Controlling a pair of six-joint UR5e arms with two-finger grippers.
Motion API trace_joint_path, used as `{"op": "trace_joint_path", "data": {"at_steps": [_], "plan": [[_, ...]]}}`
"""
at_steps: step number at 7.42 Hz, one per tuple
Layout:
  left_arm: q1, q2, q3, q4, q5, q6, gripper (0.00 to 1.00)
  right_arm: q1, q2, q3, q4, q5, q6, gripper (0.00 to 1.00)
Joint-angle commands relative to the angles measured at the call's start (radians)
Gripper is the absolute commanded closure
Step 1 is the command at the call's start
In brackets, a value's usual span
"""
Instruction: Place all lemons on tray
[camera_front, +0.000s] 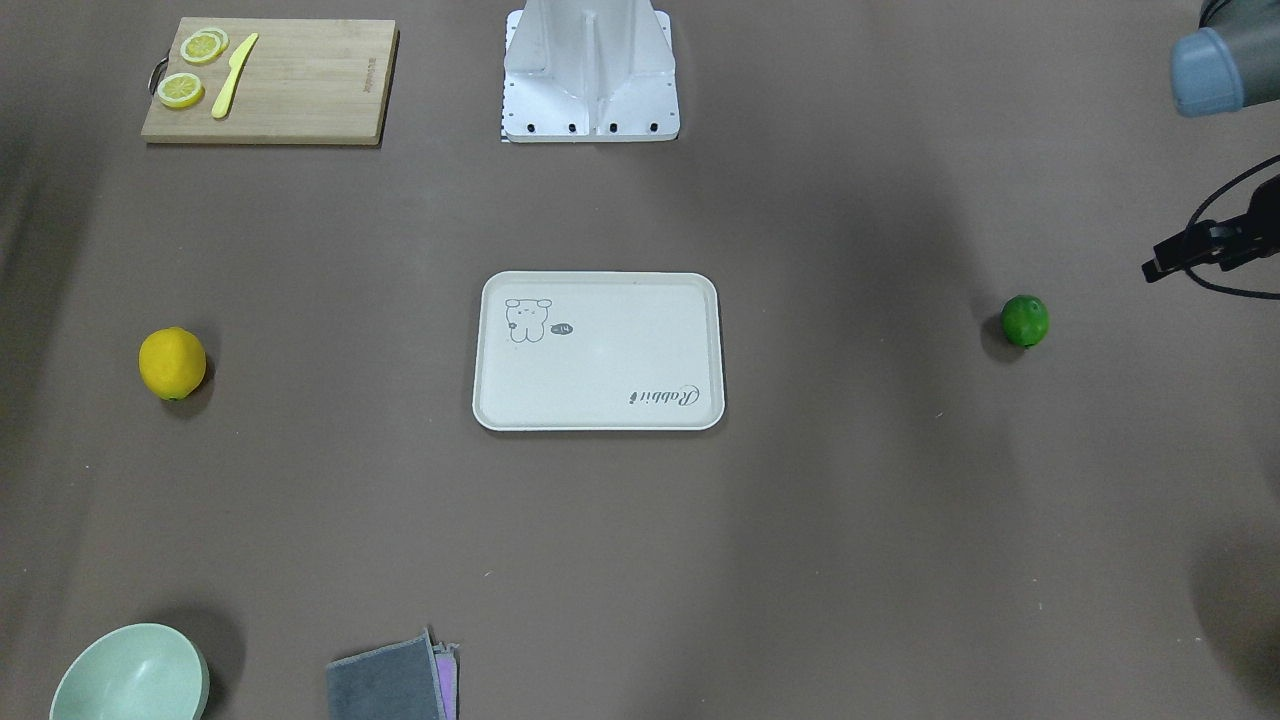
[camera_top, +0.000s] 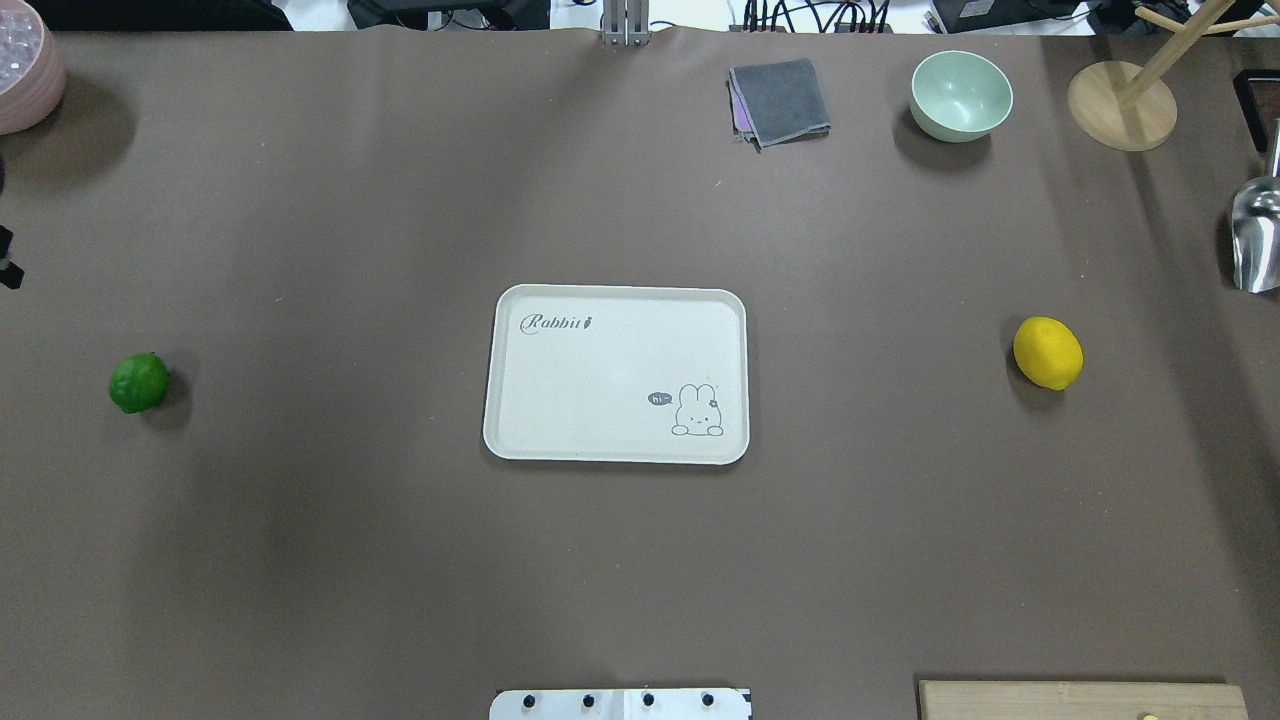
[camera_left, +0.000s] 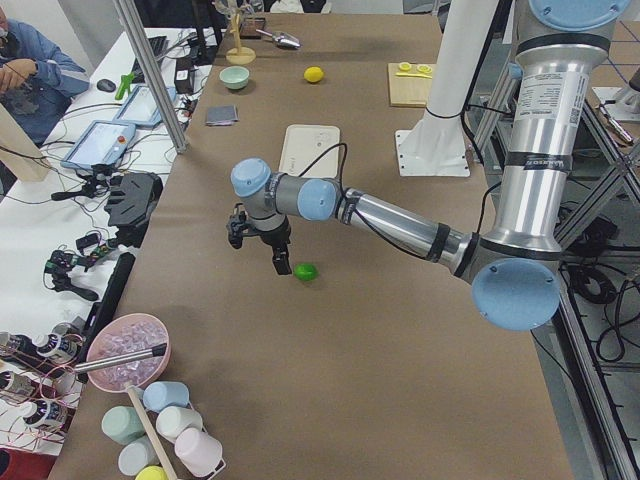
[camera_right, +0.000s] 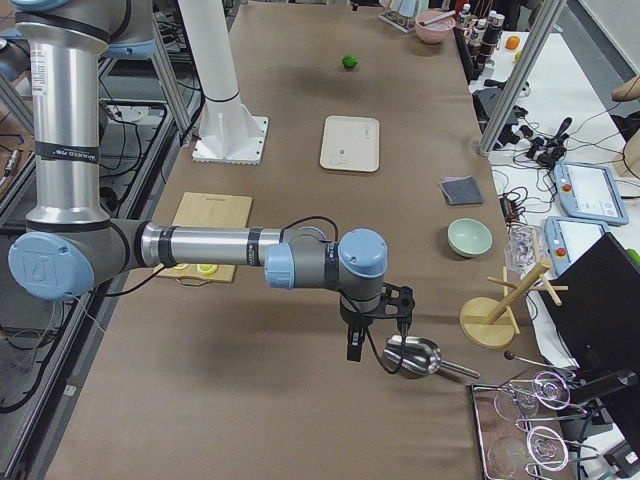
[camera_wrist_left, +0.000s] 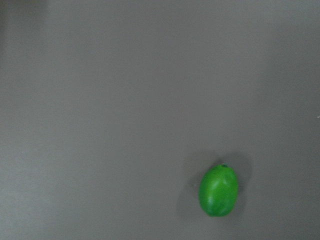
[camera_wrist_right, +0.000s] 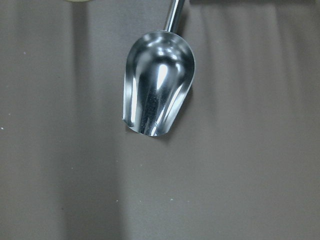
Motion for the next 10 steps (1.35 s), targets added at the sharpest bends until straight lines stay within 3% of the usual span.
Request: {"op": "trace_joint_path", "data": {"at_steps": [1,3,5,7,10], "plan": [[0.095,-0.025,0.021,-0.063,0.011,-0.110,0.02,-0.095,0.012,0.004,0.109,0.113,0.140,0.00],[0.137,0.002,0.064,-0.206,0.048,-0.207,0.02,-0.212,0.059,0.015,0.206,0.118,0.331,0.00],[0.183,0.040,0.084,-0.312,0.085,-0.274,0.02,-0.348,0.128,0.024,0.211,0.065,0.472,0.00],[0.241,0.071,0.120,-0.466,0.120,-0.377,0.02,-0.466,0.161,0.021,0.211,-0.005,0.545,0.00],[0.278,0.085,0.166,-0.543,0.144,-0.399,0.03,-0.594,0.165,0.023,0.212,-0.092,0.535,0.00]]}}
